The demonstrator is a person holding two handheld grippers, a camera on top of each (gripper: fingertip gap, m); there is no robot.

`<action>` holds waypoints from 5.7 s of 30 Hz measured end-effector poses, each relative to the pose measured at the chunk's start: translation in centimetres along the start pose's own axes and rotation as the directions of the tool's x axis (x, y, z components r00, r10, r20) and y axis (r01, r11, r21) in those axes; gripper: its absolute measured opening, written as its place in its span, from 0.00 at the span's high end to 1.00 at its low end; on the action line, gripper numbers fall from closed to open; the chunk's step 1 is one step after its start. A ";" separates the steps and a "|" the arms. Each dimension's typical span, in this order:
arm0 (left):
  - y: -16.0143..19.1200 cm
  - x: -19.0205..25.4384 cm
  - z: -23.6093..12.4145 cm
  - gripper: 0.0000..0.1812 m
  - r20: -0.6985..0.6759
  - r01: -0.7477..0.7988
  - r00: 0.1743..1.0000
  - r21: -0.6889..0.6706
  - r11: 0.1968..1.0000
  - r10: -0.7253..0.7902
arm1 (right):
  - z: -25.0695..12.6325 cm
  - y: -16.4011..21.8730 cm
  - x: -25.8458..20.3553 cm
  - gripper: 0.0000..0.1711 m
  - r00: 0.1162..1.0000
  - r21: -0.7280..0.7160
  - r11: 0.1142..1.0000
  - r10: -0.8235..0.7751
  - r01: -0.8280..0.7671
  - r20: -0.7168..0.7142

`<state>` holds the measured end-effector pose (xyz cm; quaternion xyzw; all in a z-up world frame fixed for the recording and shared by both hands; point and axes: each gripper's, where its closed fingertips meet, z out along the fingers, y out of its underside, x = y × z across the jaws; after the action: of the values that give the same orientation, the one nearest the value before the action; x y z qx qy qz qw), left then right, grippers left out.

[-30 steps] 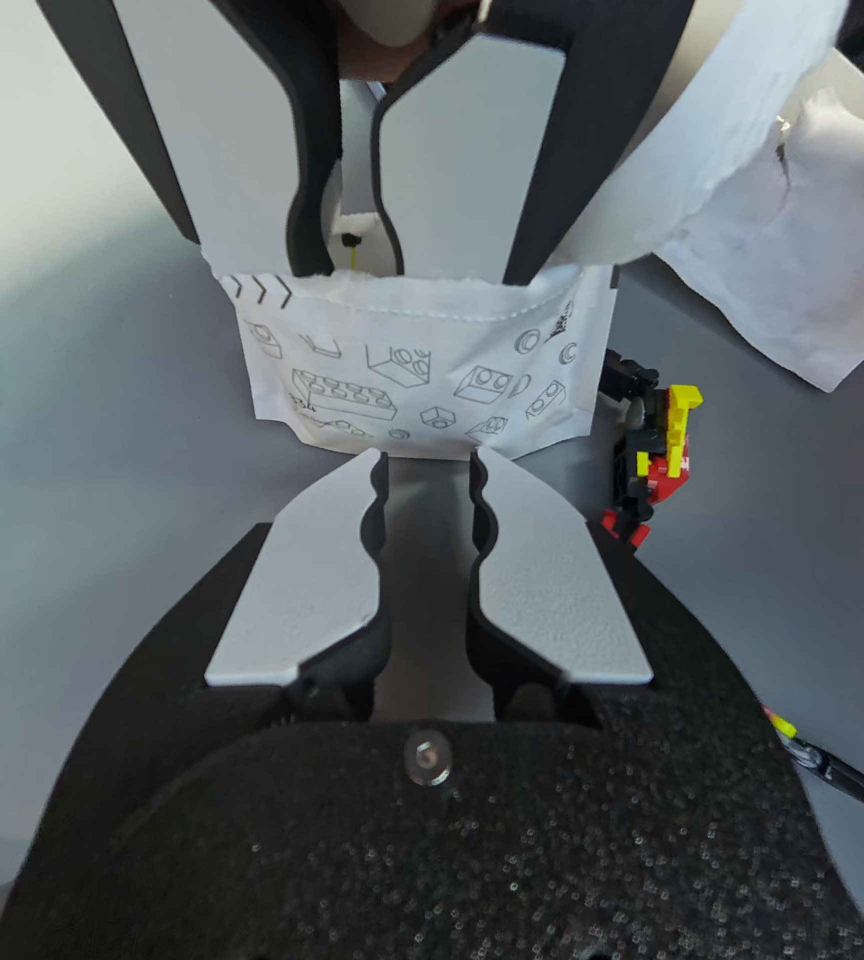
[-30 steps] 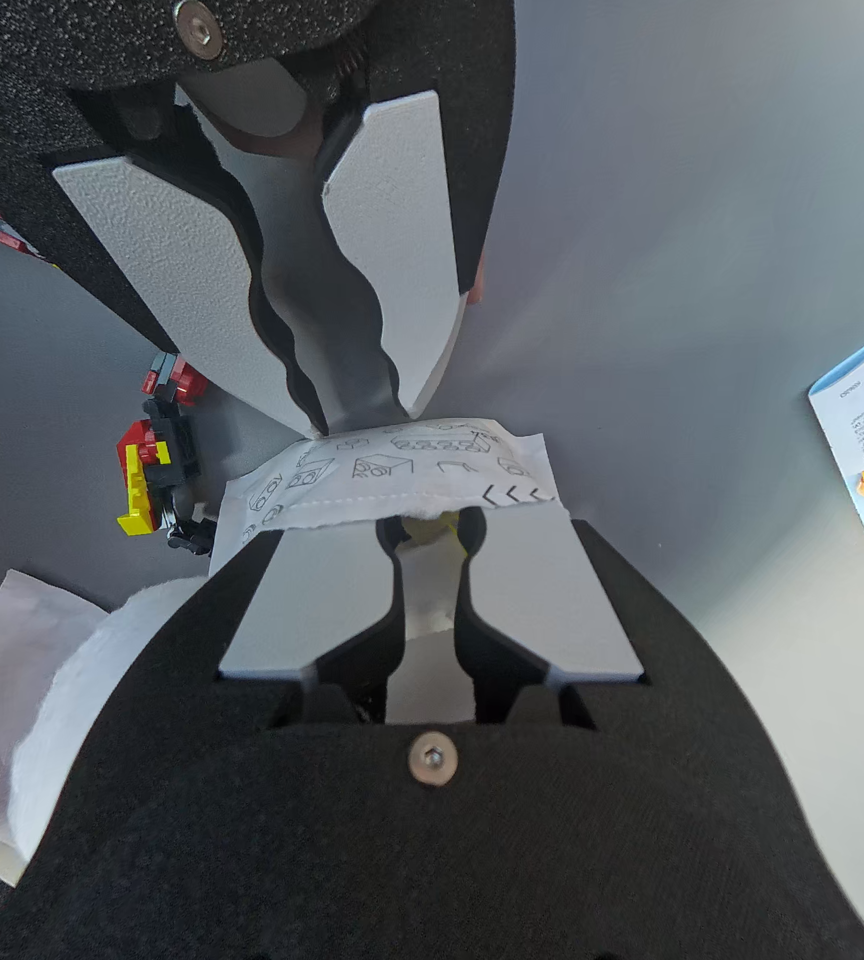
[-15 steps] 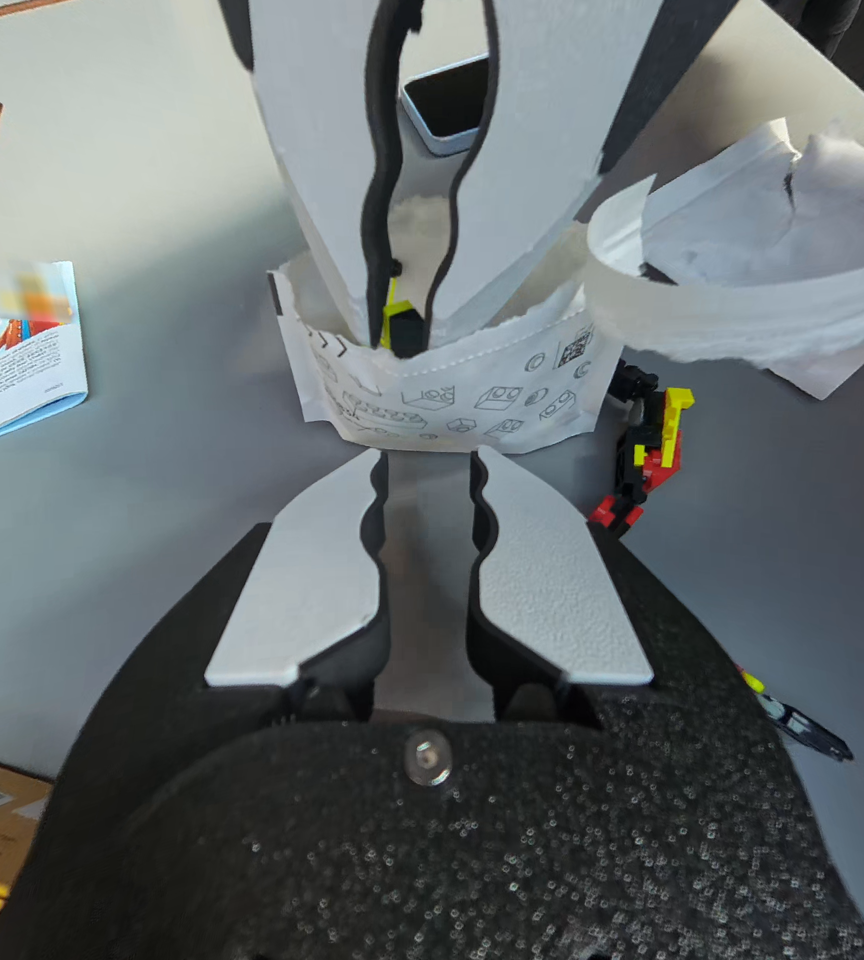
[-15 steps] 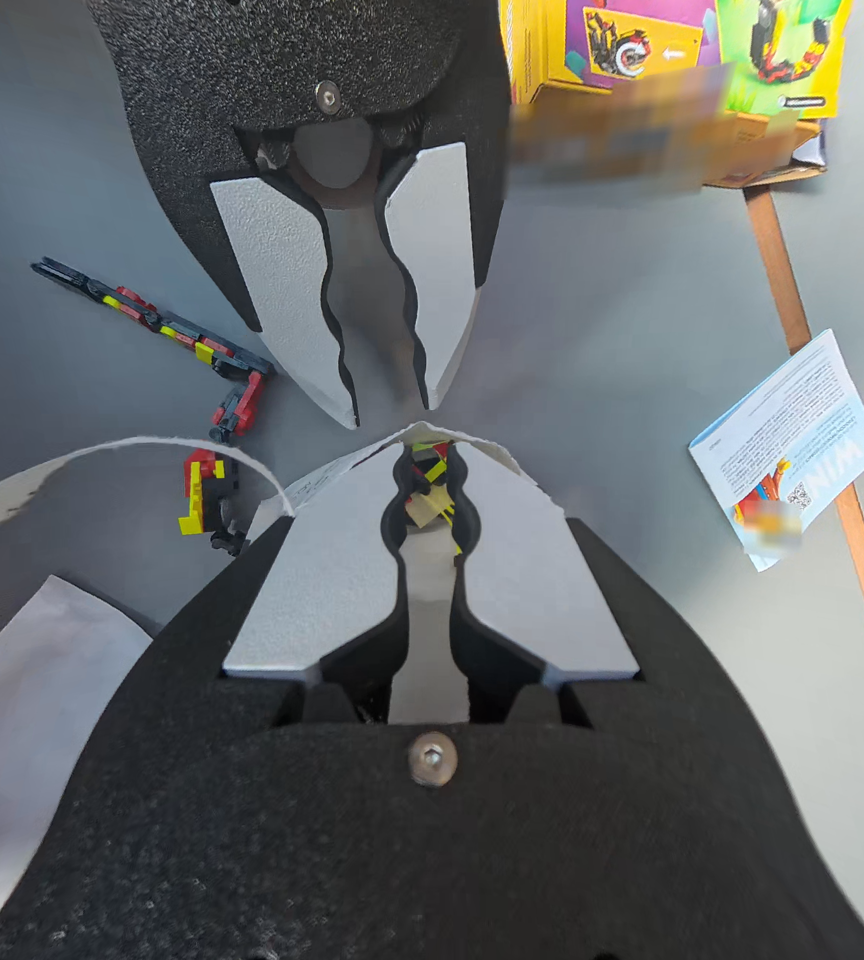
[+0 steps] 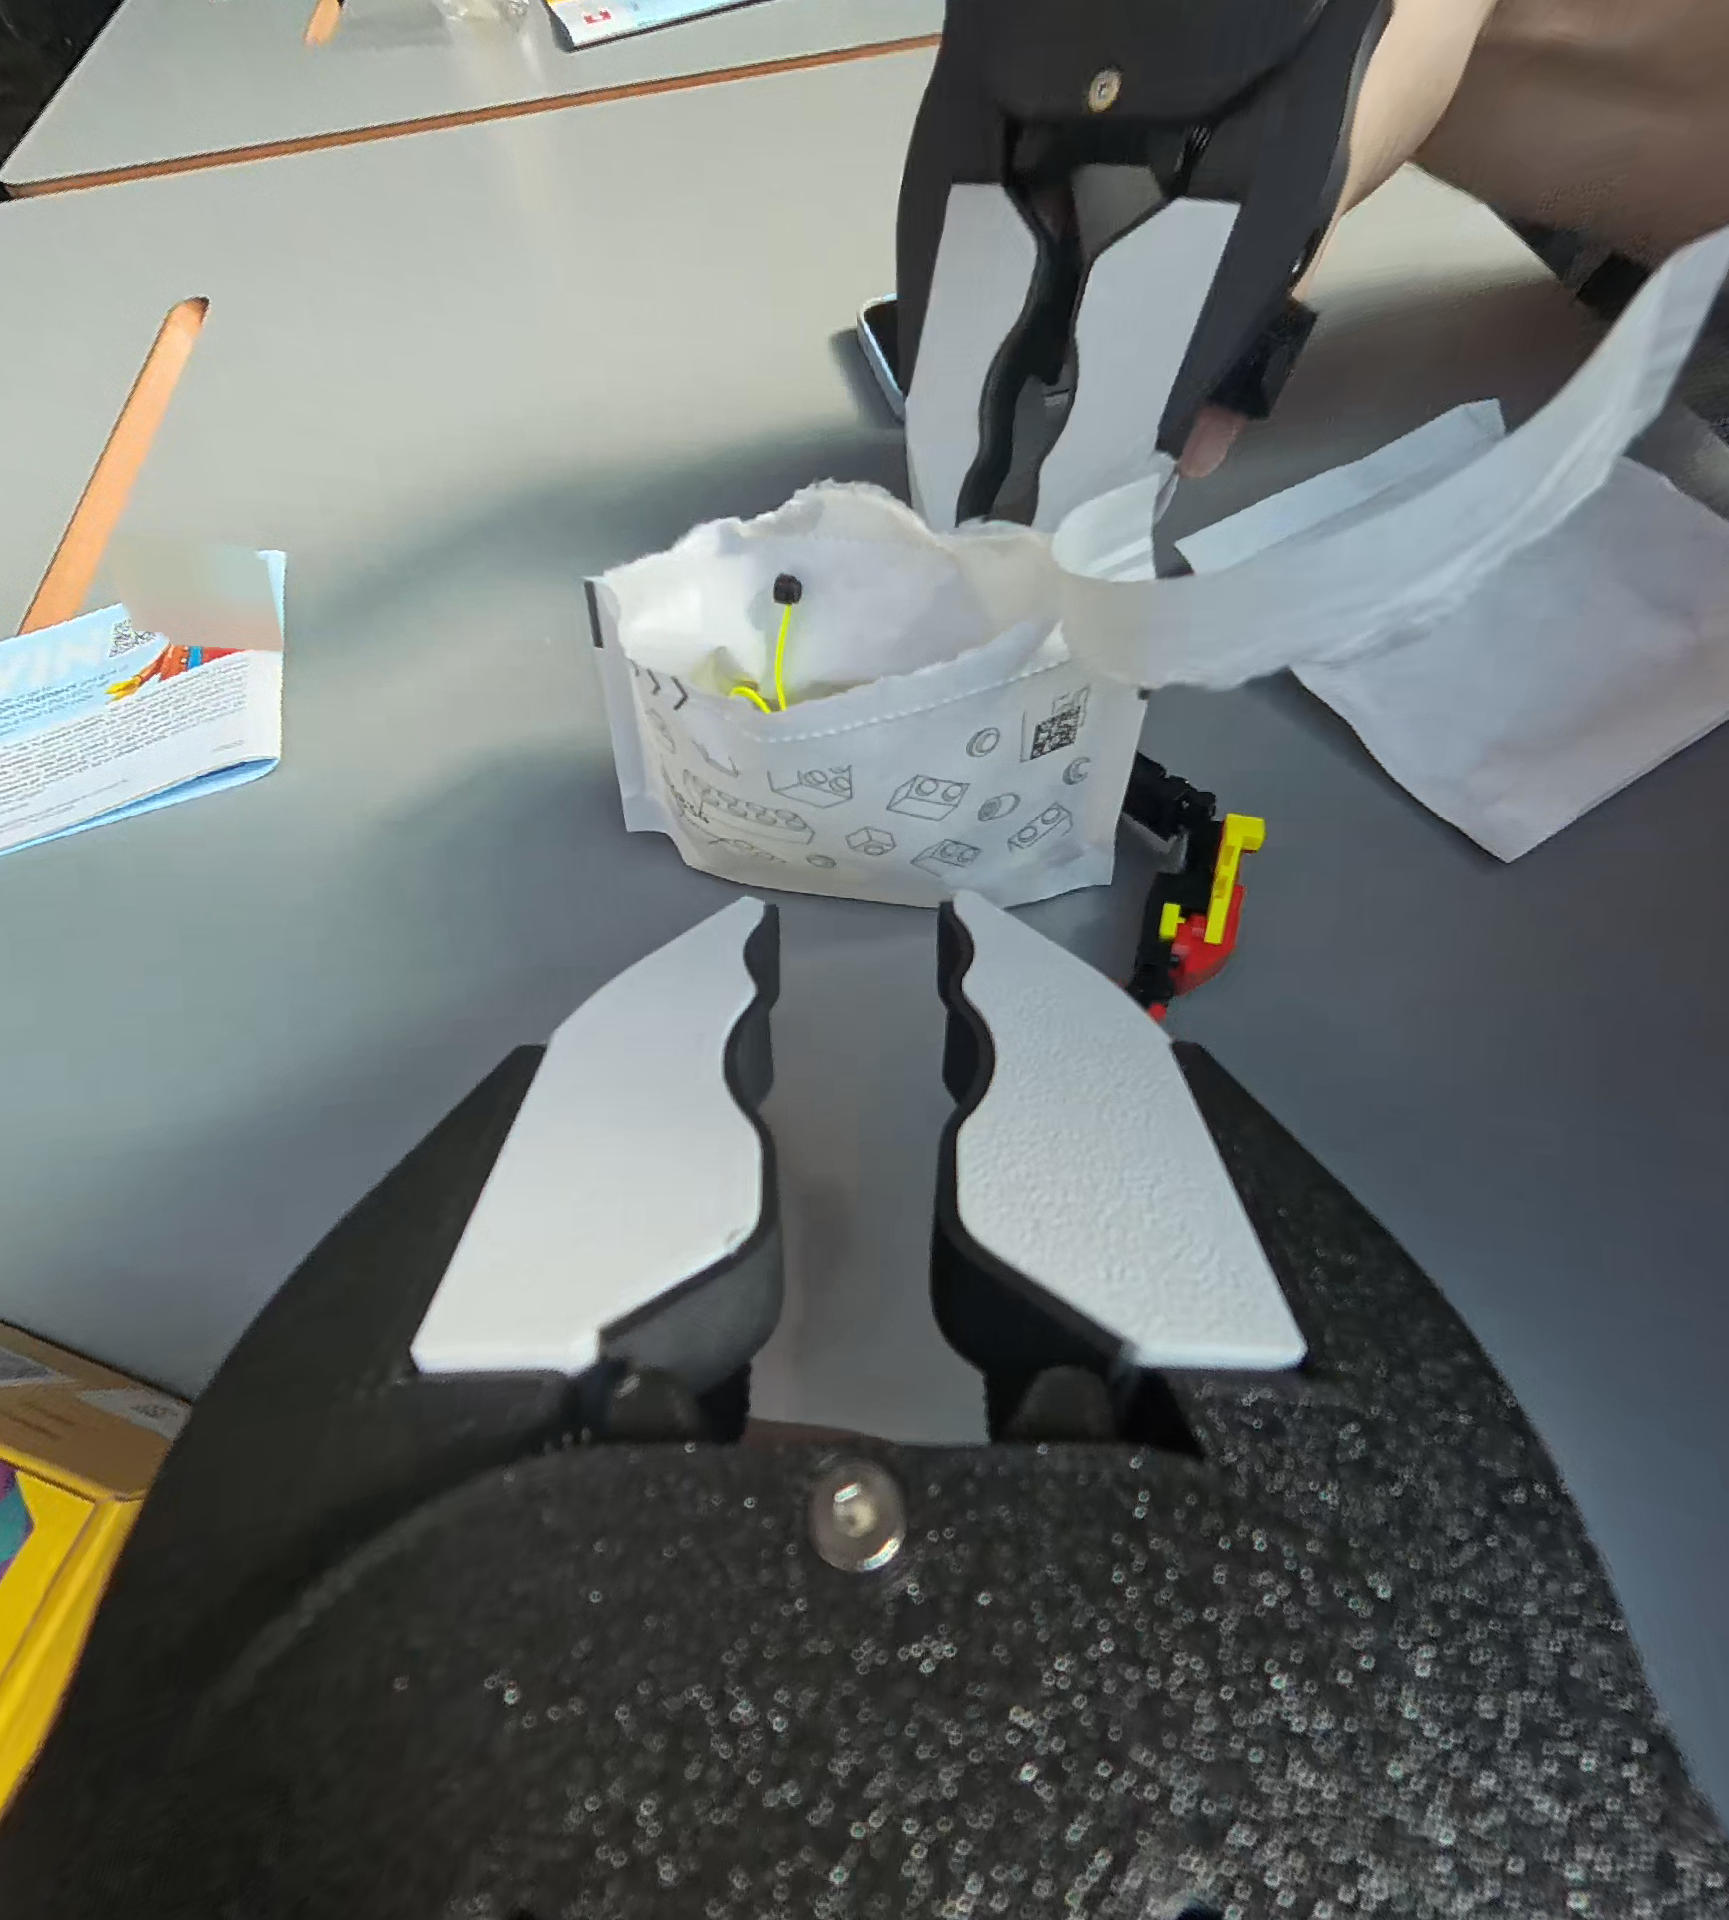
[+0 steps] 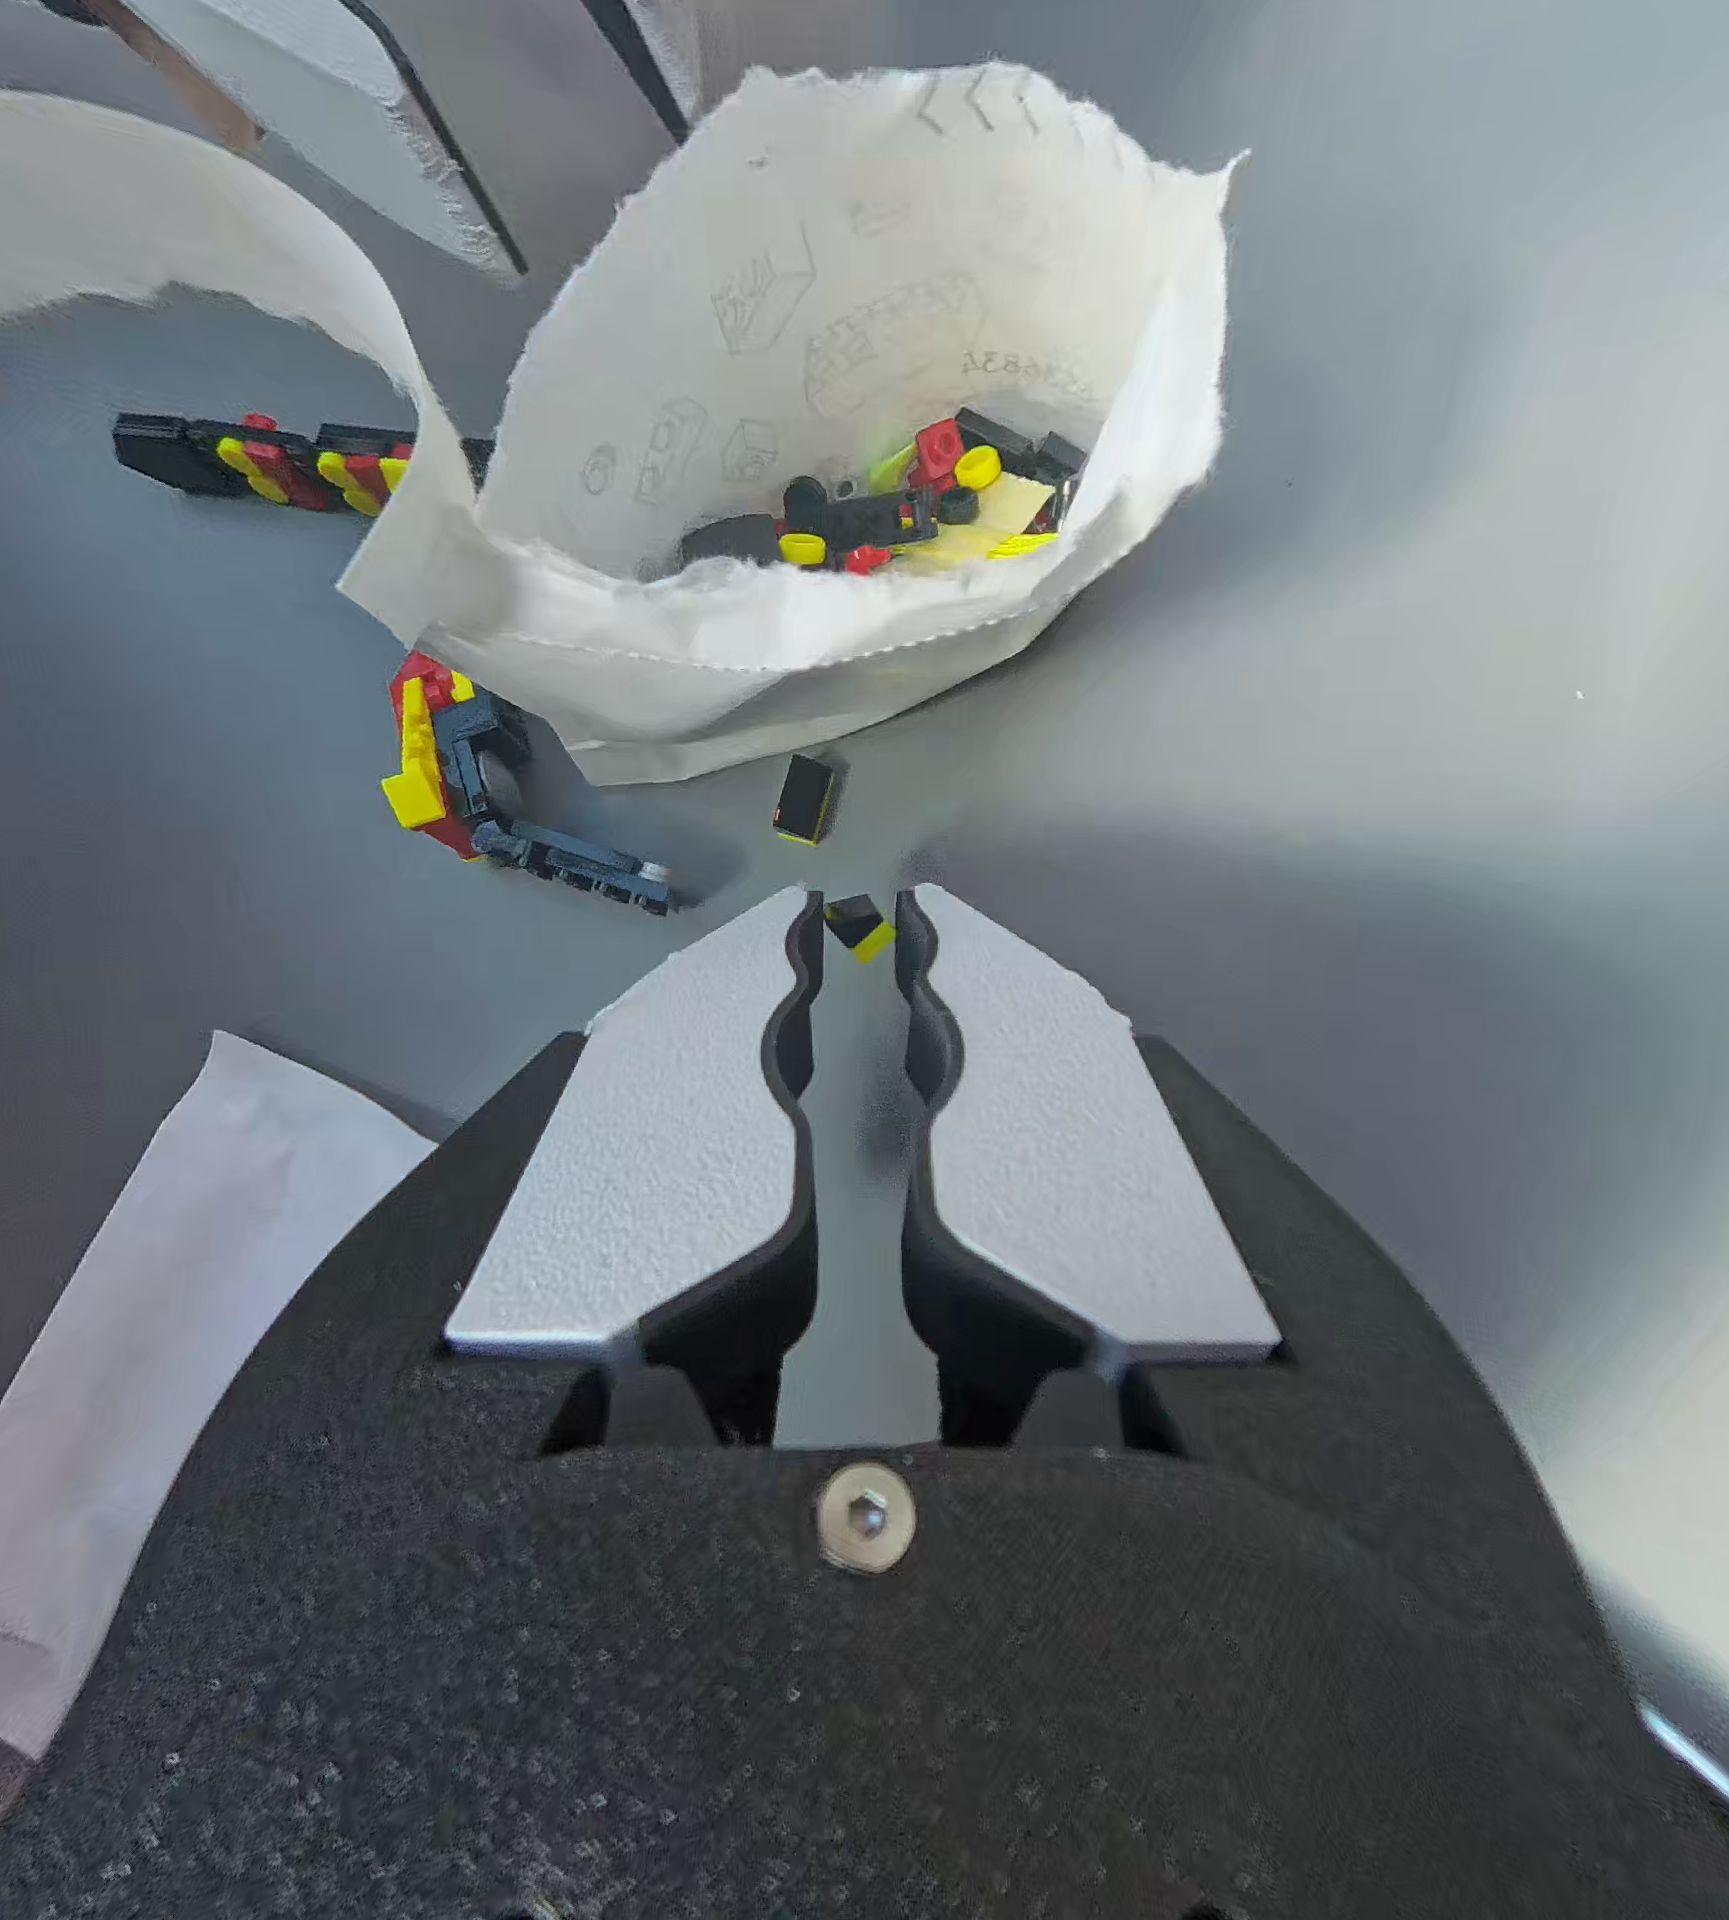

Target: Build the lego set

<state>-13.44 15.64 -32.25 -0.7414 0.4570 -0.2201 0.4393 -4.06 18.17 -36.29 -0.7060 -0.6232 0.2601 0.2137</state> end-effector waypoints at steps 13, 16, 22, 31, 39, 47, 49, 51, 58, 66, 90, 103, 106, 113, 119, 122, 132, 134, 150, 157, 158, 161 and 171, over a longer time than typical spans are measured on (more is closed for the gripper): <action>1.1 -1.1 3.2 0.93 0.019 0.015 1.000 -0.104 0.994 -0.013 | 3.1 -4.2 -3.1 0.90 0.993 0.068 0.998 -0.022 0.014 0.114; 0.8 -2.7 2.9 0.94 0.034 0.020 0.999 -0.103 0.995 -0.016 | 3.9 -5.2 -2.8 0.90 0.993 0.066 0.997 -0.035 0.028 0.114; 1.1 -3.5 0.9 0.93 0.093 0.052 0.995 -0.086 0.995 -0.044 | 2.9 -4.4 -2.5 0.87 0.991 0.044 0.996 -0.076 0.071 0.114; 2.8 5.8 -4.7 0.90 0.066 0.063 0.996 -0.113 0.992 -0.055 | 0.4 -0.2 -5.9 0.80 0.904 0.151 0.919 -0.388 0.364 0.182; 1.7 8.3 3.5 0.79 -0.104 -0.214 0.976 -0.252 0.944 0.194 | 3.4 0.1 -7.8 0.94 0.813 0.068 0.858 -0.505 0.509 0.288; 2.9 9.3 3.8 0.85 -0.309 -0.322 0.924 -0.316 0.892 0.225 | 3.3 0.1 -9.6 0.95 0.762 0.099 0.799 -0.597 0.593 0.250; 3.2 9.0 3.5 0.87 -0.303 -0.346 0.922 -0.362 0.866 0.241 | 3.4 -0.1 -9.4 0.95 0.776 0.082 0.808 -0.584 0.583 0.237; 3.3 8.4 3.5 0.88 -0.252 -0.309 0.942 -0.391 0.867 0.222 | 3.4 -0.3 -8.5 0.95 0.817 0.067 0.838 -0.543 0.542 0.194; 3.4 8.2 3.2 0.89 -0.078 -0.157 0.987 -0.359 0.920 0.138 | 0.8 -1.5 -5.3 0.95 0.974 0.121 0.976 -0.195 0.181 0.118; 1.6 7.4 -1.9 0.81 -0.009 -0.055 0.998 -0.221 0.974 0.054 | 1.9 -0.2 -6.0 0.82 0.957 -0.014 0.962 -0.269 0.272 0.111; 5.5 8.4 0.9 0.92 -0.155 -0.144 0.983 -0.308 0.941 0.100 | 5.1 -2.3 -11.3 0.88 0.943 0.151 0.944 -0.311 0.292 0.122; 4.7 8.4 1.0 0.92 -0.089 -0.174 0.984 -0.273 0.946 0.156 | 3.4 -3.2 -11.2 0.88 0.906 0.083 0.985 0.105 -0.152 0.410; 4.6 8.5 1.3 0.92 -0.078 -0.178 0.983 -0.264 0.948 0.163 | 3.2 -3.0 -11.1 0.88 0.898 0.093 0.983 0.102 -0.156 0.428; 4.4 8.6 1.6 0.92 -0.047 -0.179 0.984 -0.237 0.955 0.172 | 3.5 -1.9 -10.7 0.87 0.937 0.148 0.956 -0.280 0.252 0.208; 5.1 8.2 0.8 0.93 -0.037 -0.197 0.980 -0.249 0.948 0.194 | 1.3 -2.1 -10.0 0.88 0.917 0.197 0.960 -0.253 0.198 0.310; 5.3 8.1 0.6 0.93 -0.038 -0.197 0.980 -0.278 0.940 0.195 | 0.9 -1.6 -8.0 0.88 0.947 0.129 0.979 -0.187 0.157 0.263; 4.8 7.8 -3.0 0.79 0.099 0.070 0.994 -0.283 0.957 -0.044 | 2.6 -1.7 -7.6 0.77 0.949 0.015 0.958 -0.288 0.288 0.126; 5.2 8.6 -2.4 0.79 0.114 0.153 0.986 -0.286 0.946 -0.125 | 3.0 -2.8 -8.6 0.78 0.940 0.046 0.949 -0.317 0.313 0.130; 6.0 9.3 0.0 0.91 -0.003 0.163 0.985 -0.295 0.942 -0.172 | 5.4 -3.6 -11.1 0.95 0.895 0.032 0.920 -0.387 0.390 0.220; 5.7 9.9 0.1 0.92 -0.055 0.108 0.990 -0.270 0.957 -0.128 | 4.4 -3.4 -11.6 0.95 0.897 0.096 0.960 -0.279 0.262 0.342; 5.6 9.9 0.1 0.92 -0.052 0.108 0.991 -0.265 0.958 -0.126 | 4.3 -3.3 -11.6 0.95 0.899 0.102 0.964 -0.267 0.247 0.348; 5.5 9.9 0.2 0.92 -0.036 0.141 0.987 -0.244 0.959 -0.155 | 4.0 -3.3 -11.6 0.95 0.916 0.112 0.968 -0.249 0.224 0.314; 5.2 10.3 0.6 0.93 -0.007 0.118 0.992 -0.225 0.967 -0.122 | 3.4 -2.3 -12.0 0.95 0.941 0.082 0.961 -0.277 0.266 0.195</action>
<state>-10.46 5.89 -37.75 -0.8101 0.4379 -0.2012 0.3339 -9.09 6.52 -36.29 -0.5768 -0.7257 0.3163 0.2016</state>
